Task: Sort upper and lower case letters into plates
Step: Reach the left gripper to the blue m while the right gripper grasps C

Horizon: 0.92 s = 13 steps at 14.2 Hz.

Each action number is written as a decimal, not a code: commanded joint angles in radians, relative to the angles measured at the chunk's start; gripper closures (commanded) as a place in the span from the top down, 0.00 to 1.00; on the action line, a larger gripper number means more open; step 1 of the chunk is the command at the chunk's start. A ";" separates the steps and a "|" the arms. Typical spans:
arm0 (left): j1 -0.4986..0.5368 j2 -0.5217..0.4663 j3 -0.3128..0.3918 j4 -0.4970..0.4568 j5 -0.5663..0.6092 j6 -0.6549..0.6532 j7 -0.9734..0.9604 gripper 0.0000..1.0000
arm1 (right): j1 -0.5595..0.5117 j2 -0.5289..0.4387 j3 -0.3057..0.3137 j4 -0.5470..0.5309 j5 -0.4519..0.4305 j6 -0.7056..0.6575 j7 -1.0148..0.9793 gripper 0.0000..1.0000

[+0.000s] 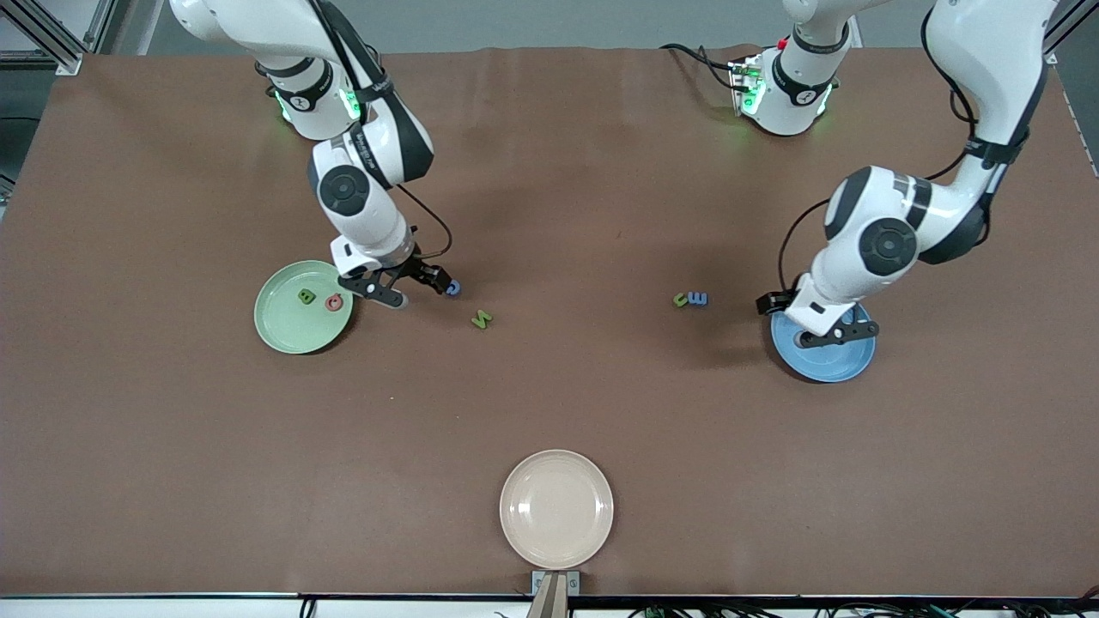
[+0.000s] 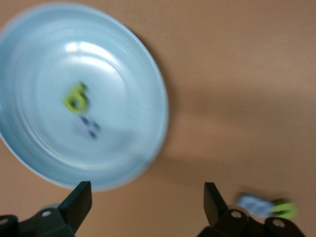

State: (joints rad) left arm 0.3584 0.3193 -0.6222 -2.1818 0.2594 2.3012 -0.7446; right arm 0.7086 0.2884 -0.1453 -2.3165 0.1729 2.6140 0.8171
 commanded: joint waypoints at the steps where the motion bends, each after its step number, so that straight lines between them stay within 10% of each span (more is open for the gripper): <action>1: 0.007 -0.008 -0.076 0.001 -0.008 -0.009 -0.449 1.00 | 0.046 0.063 -0.008 -0.007 0.013 0.087 0.056 1.00; 13: -0.052 0.083 -0.122 -0.064 0.066 0.223 -1.372 1.00 | 0.109 0.155 -0.010 0.043 0.014 0.132 0.089 0.68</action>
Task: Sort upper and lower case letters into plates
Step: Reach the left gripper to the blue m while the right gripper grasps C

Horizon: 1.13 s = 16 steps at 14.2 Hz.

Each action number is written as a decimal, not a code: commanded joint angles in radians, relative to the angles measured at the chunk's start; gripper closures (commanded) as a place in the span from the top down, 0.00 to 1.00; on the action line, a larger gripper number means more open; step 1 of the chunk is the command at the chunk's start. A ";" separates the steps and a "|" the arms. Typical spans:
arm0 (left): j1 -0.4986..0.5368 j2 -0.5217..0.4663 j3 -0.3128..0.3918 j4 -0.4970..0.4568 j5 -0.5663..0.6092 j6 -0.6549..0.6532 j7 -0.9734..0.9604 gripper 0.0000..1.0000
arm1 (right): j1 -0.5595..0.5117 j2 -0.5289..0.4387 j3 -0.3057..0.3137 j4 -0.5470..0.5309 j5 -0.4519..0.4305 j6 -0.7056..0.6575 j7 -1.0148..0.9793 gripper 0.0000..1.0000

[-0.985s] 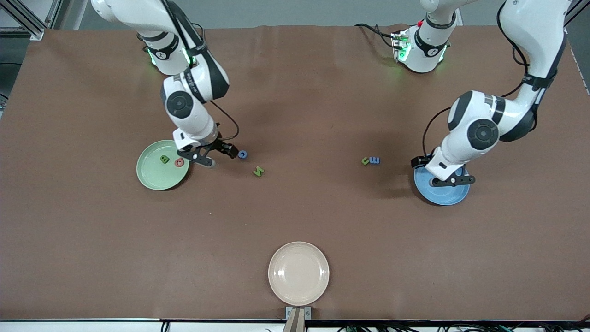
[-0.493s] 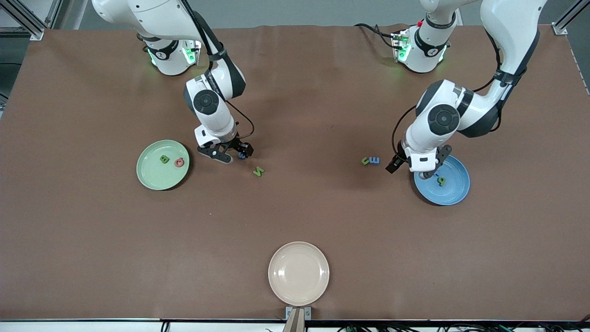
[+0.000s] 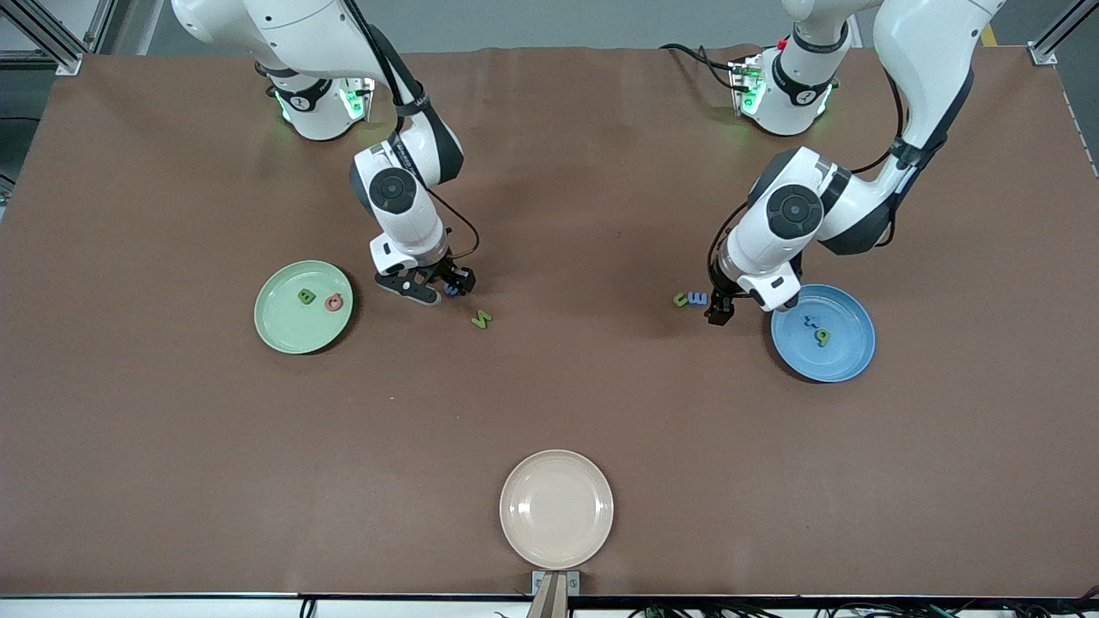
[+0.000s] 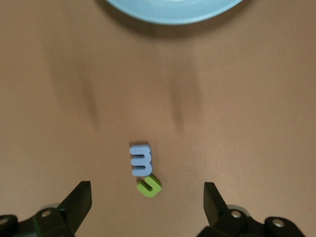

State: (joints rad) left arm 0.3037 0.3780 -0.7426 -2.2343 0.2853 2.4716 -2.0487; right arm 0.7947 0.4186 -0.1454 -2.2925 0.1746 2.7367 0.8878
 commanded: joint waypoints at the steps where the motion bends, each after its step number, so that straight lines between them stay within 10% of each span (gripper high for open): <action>1: 0.003 0.042 0.000 -0.011 0.069 0.070 -0.114 1.00 | 0.023 0.025 -0.009 0.019 0.013 0.008 0.019 0.59; 6: 0.011 0.117 0.003 -0.010 0.238 0.082 -0.266 1.00 | 0.015 0.023 -0.009 0.022 0.011 -0.003 0.014 0.03; 16: 0.009 0.165 0.005 -0.021 0.310 0.124 -0.278 0.83 | -0.374 -0.087 -0.031 0.135 0.000 -0.327 -0.588 0.01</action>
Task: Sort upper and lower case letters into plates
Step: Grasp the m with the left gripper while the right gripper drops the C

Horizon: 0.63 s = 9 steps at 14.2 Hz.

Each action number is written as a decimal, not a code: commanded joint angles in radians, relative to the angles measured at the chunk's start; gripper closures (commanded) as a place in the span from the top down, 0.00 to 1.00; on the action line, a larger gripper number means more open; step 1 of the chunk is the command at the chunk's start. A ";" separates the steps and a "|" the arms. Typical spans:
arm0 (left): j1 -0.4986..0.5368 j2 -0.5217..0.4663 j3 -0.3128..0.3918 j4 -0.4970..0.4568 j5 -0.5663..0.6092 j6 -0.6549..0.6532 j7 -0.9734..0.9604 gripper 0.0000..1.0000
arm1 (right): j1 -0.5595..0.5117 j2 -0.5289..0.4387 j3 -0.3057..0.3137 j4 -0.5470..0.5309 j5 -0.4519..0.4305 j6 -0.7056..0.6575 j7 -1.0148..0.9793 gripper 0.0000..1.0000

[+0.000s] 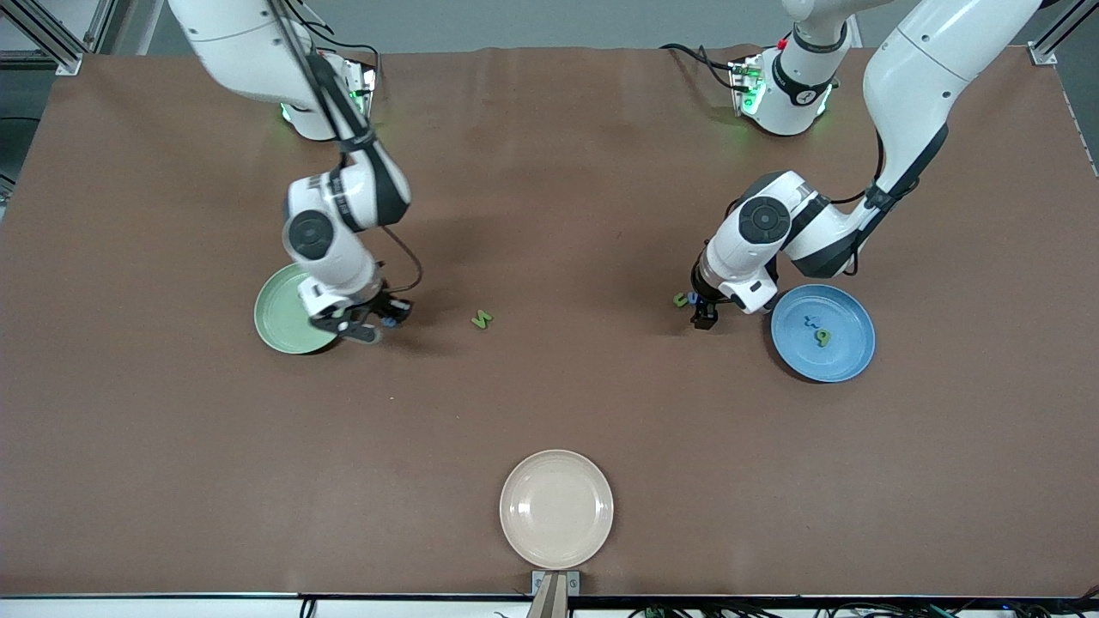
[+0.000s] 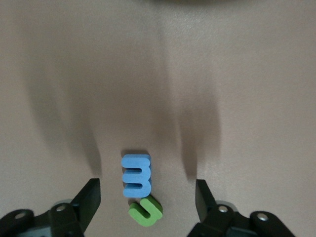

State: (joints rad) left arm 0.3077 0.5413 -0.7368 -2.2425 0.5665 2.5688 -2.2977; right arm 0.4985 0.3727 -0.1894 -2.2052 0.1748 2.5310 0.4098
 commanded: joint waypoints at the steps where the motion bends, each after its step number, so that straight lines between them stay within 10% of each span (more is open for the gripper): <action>1: 0.005 0.008 -0.001 -0.017 0.029 0.028 -0.029 0.83 | -0.122 -0.046 0.010 0.076 -0.003 -0.176 -0.178 0.01; 9: 0.005 0.011 0.004 -0.026 0.030 0.027 -0.036 0.54 | -0.256 -0.121 0.002 -0.093 -0.024 -0.127 -0.411 0.01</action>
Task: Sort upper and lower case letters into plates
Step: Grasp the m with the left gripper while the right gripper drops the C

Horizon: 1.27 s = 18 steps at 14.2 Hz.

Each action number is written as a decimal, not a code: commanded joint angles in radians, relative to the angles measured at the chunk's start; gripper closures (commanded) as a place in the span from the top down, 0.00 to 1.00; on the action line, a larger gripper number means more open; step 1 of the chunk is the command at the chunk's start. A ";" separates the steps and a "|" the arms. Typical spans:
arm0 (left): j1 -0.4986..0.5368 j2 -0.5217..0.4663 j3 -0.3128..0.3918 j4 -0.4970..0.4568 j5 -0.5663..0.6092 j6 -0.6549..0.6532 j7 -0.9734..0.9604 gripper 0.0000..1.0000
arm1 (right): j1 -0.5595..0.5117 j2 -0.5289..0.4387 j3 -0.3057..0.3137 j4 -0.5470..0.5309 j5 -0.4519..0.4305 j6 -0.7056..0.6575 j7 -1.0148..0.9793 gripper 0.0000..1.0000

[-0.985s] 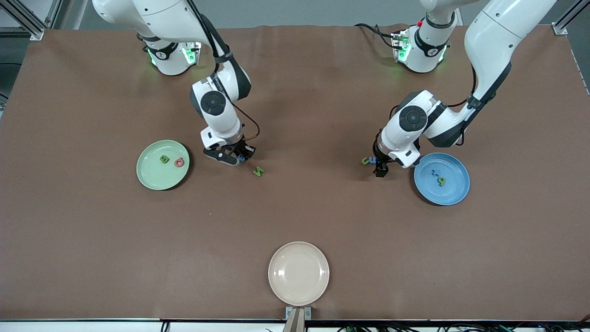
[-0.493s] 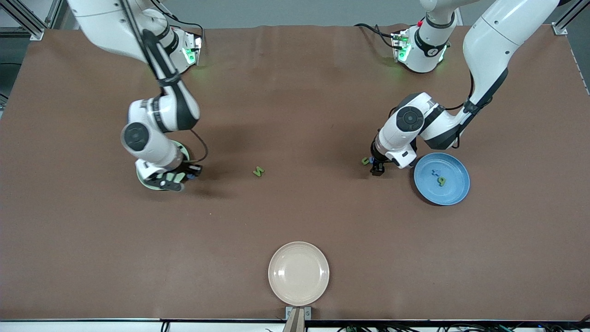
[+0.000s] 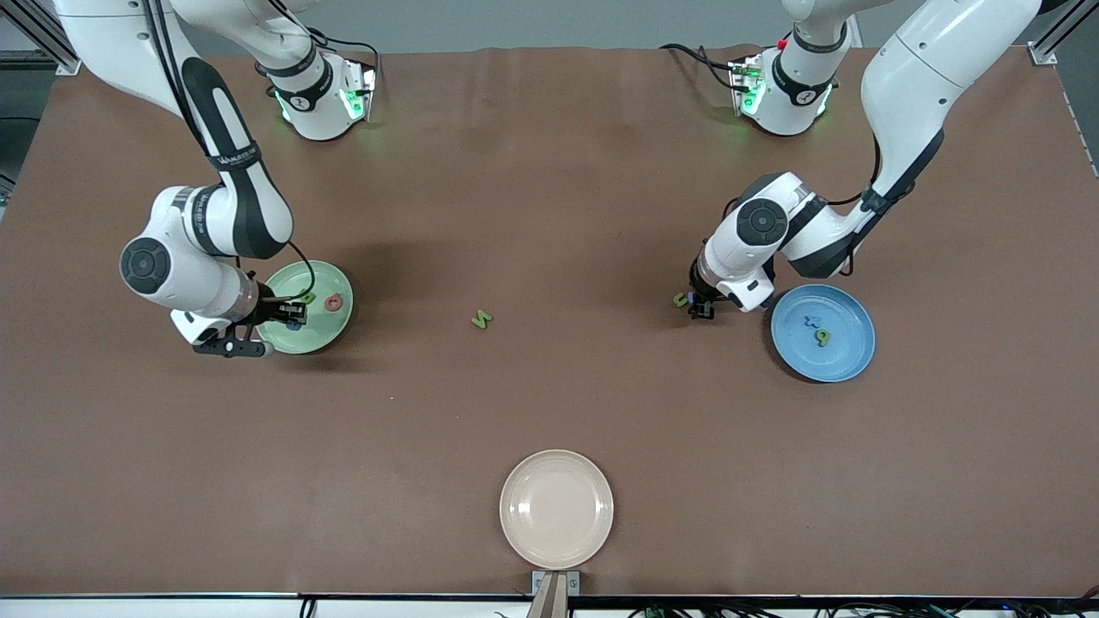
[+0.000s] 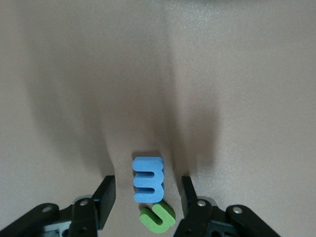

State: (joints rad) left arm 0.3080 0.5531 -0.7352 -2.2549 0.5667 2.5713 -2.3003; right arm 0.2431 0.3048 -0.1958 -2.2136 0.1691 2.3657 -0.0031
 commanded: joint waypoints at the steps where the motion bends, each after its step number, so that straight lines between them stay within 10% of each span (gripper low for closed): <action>1: 0.005 -0.001 0.002 -0.014 0.030 0.024 -0.033 0.50 | -0.004 -0.049 0.009 -0.100 -0.023 0.059 0.002 0.01; 4: 0.005 0.001 0.002 -0.017 0.030 0.024 -0.033 0.36 | -0.024 -0.032 0.009 -0.104 -0.034 0.092 0.002 0.04; 5: 0.006 0.001 0.002 -0.017 0.044 0.024 -0.033 0.33 | -0.024 -0.027 0.009 -0.103 -0.036 0.093 0.003 0.23; 6: 0.013 0.004 0.004 -0.017 0.070 0.024 -0.033 0.33 | -0.027 -0.026 0.009 -0.103 -0.034 0.093 0.003 0.76; 7: 0.014 0.016 0.005 -0.017 0.088 0.024 -0.033 0.28 | -0.031 -0.026 0.009 -0.100 -0.034 0.090 0.003 1.00; 15: 0.032 -0.058 -0.010 0.009 0.098 -0.025 0.049 0.10 | 0.089 -0.032 0.018 0.006 -0.033 0.009 0.295 1.00; 18: 0.159 -0.062 -0.135 0.044 0.084 -0.121 0.223 0.10 | 0.226 -0.027 0.018 0.049 -0.031 0.009 0.538 1.00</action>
State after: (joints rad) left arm 0.3722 0.5240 -0.7796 -2.2233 0.6476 2.5198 -2.1717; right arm 0.3907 0.2942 -0.1745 -2.1762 0.1514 2.3873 0.3890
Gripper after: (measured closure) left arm 0.727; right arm 0.000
